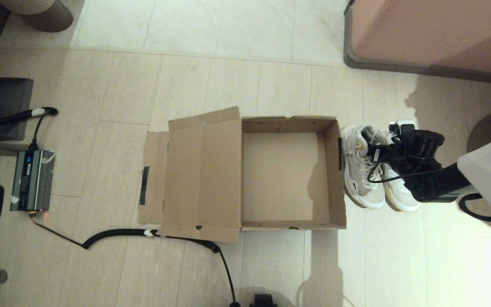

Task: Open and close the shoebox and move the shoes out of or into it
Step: Put the shoes into the shoe box

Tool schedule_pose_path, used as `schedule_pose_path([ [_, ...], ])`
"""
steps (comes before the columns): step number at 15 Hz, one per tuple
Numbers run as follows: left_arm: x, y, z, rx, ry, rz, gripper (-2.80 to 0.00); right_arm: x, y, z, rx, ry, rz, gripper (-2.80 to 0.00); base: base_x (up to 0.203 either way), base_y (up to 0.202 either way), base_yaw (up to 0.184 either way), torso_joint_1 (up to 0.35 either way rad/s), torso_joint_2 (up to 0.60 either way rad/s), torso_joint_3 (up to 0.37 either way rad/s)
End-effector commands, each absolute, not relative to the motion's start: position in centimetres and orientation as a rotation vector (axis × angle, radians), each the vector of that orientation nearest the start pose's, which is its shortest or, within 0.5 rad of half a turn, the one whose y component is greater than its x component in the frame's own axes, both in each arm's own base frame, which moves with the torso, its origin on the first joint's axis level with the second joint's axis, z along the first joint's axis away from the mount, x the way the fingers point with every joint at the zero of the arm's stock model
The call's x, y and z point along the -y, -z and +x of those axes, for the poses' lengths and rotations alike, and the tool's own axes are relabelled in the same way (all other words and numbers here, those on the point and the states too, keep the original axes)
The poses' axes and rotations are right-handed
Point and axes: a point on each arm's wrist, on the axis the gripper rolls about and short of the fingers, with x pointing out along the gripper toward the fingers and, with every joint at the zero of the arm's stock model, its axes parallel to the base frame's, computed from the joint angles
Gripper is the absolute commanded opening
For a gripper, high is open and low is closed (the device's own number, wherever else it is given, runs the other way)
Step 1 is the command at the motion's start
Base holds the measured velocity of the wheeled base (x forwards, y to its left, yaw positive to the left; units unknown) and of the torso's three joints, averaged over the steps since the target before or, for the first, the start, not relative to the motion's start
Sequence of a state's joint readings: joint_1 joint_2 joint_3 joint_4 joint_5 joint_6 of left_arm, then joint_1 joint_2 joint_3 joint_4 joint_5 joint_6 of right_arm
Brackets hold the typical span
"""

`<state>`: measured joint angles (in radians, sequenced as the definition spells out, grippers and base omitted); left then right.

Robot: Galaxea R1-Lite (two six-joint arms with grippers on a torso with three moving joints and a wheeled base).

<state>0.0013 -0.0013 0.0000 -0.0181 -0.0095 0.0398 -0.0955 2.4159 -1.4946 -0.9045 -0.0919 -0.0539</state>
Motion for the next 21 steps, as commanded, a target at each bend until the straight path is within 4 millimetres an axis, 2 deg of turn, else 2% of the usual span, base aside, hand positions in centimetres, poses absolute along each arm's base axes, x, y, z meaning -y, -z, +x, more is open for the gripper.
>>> schedule_pose_path([
  [1,0.0,-7.5,-2.2,0.011,0.007,0.04,-2.8,5.0,-9.3,49.6,-0.028,0.19,-0.055,-2.8,0.0,0.0,0.0,0.0,0.0,0.0],
  [7,0.0,-7.5,-2.2,0.011,0.007,0.04,-2.8,5.1,-9.7,50.1,-0.002,0.202,-0.052,-2.8,0.0,0.0,0.0,0.0,0.0,0.0],
  [9,0.0,-7.5,-2.2,0.011,0.007,0.04,-2.8,5.4,-12.0,49.1,0.025,0.231,-0.052,-2.8,0.0,0.0,0.0,0.0,0.0,0.0],
  [12,0.0,-7.5,-2.2,0.011,0.007,0.04,-2.8,5.7,-16.1,46.4,0.032,0.252,-0.052,-2.8,0.0,0.0,0.0,0.0,0.0,0.0],
  [15,0.0,-7.5,-2.2,0.011,0.007,0.04,-2.8,5.7,-19.9,42.4,0.018,0.261,-0.051,-2.8,0.0,0.0,0.0,0.0,0.0,0.0],
  [21,0.0,-7.5,-2.2,0.011,0.007,0.04,-2.8,4.6,-28.8,34.5,0.052,0.245,-0.011,-2.8,0.0,0.0,0.0,0.0,0.0,0.0],
])
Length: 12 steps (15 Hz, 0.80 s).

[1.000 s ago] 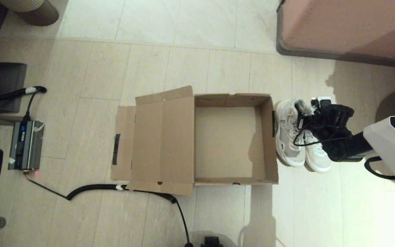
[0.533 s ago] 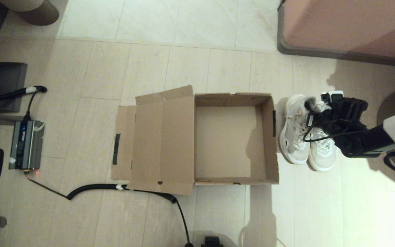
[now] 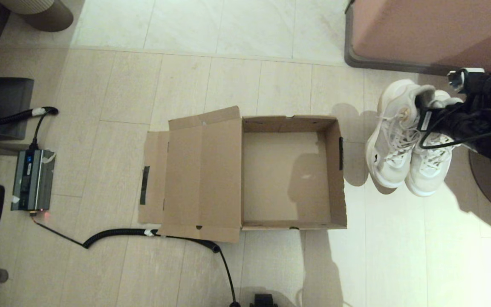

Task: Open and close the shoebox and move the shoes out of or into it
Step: Put the shoes into the shoe box

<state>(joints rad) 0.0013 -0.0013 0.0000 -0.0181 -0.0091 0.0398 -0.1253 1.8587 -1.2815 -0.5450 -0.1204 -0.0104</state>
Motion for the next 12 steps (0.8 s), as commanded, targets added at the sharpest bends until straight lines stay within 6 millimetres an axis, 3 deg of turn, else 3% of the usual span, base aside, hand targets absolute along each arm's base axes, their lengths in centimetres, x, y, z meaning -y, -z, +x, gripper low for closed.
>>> schedule_pose_path([
  [1,0.0,-7.5,-2.2,0.011,0.007,0.04,-2.8,4.3,-29.9,33.2,0.045,0.237,0.003,-2.8,0.0,0.0,0.0,0.0,0.0,0.0],
  [5,0.0,-7.5,-2.2,0.011,0.007,0.04,-2.8,1.3,-32.9,28.9,-0.095,0.158,0.167,-2.8,0.0,0.0,0.0,0.0,0.0,0.0],
  [12,0.0,-7.5,-2.2,0.011,0.007,0.04,-2.8,-6.0,-32.9,27.2,-0.195,-0.022,0.22,-2.8,0.0,0.0,0.0,0.0,0.0,0.0],
])
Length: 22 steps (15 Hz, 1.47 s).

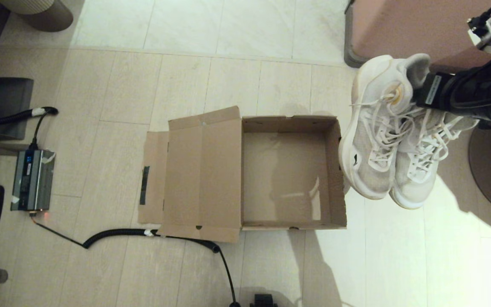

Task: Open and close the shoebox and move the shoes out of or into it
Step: Put the shoes into the shoe box

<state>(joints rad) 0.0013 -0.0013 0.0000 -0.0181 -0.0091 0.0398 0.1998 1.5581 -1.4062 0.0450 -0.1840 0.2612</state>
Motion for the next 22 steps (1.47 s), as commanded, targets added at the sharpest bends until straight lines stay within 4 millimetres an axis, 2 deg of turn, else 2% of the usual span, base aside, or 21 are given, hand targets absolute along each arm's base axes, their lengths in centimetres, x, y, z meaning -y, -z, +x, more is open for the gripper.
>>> schedule_pose_path([
  [1,0.0,-7.5,-2.2,0.011,0.007,0.04,-2.8,-7.5,-32.5,27.3,-0.209,-0.04,0.22,-2.8,0.0,0.0,0.0,0.0,0.0,0.0],
  [4,0.0,-7.5,-2.2,0.011,0.007,0.04,-2.8,-10.8,-31.4,27.6,-0.242,-0.07,0.204,-2.8,0.0,0.0,0.0,0.0,0.0,0.0],
  [7,0.0,-7.5,-2.2,0.011,0.007,0.04,-2.8,-13.1,-30.5,27.8,-0.272,-0.085,0.231,-2.8,0.0,0.0,0.0,0.0,0.0,0.0],
  [11,0.0,-7.5,-2.2,0.011,0.007,0.04,-2.8,-16.1,-28.1,28.7,-0.336,-0.082,0.256,-2.8,0.0,0.0,0.0,0.0,0.0,0.0],
  [18,0.0,-7.5,-2.2,0.011,0.007,0.04,-2.8,-18.9,-22.7,33.1,-0.344,-0.016,0.248,-2.8,0.0,0.0,0.0,0.0,0.0,0.0],
  [22,0.0,-7.5,-2.2,0.011,0.007,0.04,-2.8,-20.1,-20.7,35.1,-0.312,-0.004,0.253,-2.8,0.0,0.0,0.0,0.0,0.0,0.0],
])
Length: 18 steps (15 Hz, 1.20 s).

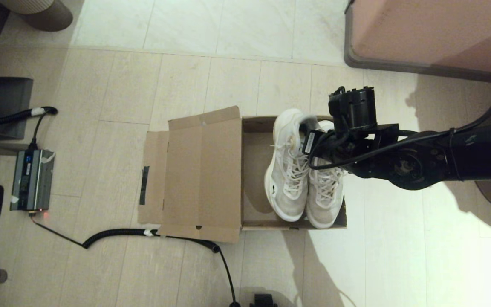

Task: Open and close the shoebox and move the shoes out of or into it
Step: Put the shoes into the shoe box

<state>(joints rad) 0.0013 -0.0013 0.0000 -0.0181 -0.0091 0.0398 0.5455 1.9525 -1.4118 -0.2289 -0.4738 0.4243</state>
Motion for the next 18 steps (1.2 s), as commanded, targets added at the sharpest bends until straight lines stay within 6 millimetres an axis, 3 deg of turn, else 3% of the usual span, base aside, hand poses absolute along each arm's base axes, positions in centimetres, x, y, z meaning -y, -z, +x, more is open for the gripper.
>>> schedule_pose_path([
  [1,0.0,-7.5,-2.2,0.011,0.007,0.04,-2.8,-20.4,-20.4,35.6,-0.305,0.0,0.253,-2.8,0.0,0.0,0.0,0.0,0.0,0.0],
  [8,0.0,-7.5,-2.2,0.011,0.007,0.04,-2.8,-21.8,-18.7,38.0,-0.307,0.004,0.247,-2.8,0.0,0.0,0.0,0.0,0.0,0.0],
  [12,0.0,-7.5,-2.2,0.011,0.007,0.04,-2.8,-21.6,-18.8,39.6,-0.277,0.015,0.231,-2.8,0.0,0.0,0.0,0.0,0.0,0.0],
  [18,0.0,-7.5,-2.2,0.011,0.007,0.04,-2.8,-21.9,-17.4,41.1,-0.286,0.025,0.204,-2.8,0.0,0.0,0.0,0.0,0.0,0.0],
])
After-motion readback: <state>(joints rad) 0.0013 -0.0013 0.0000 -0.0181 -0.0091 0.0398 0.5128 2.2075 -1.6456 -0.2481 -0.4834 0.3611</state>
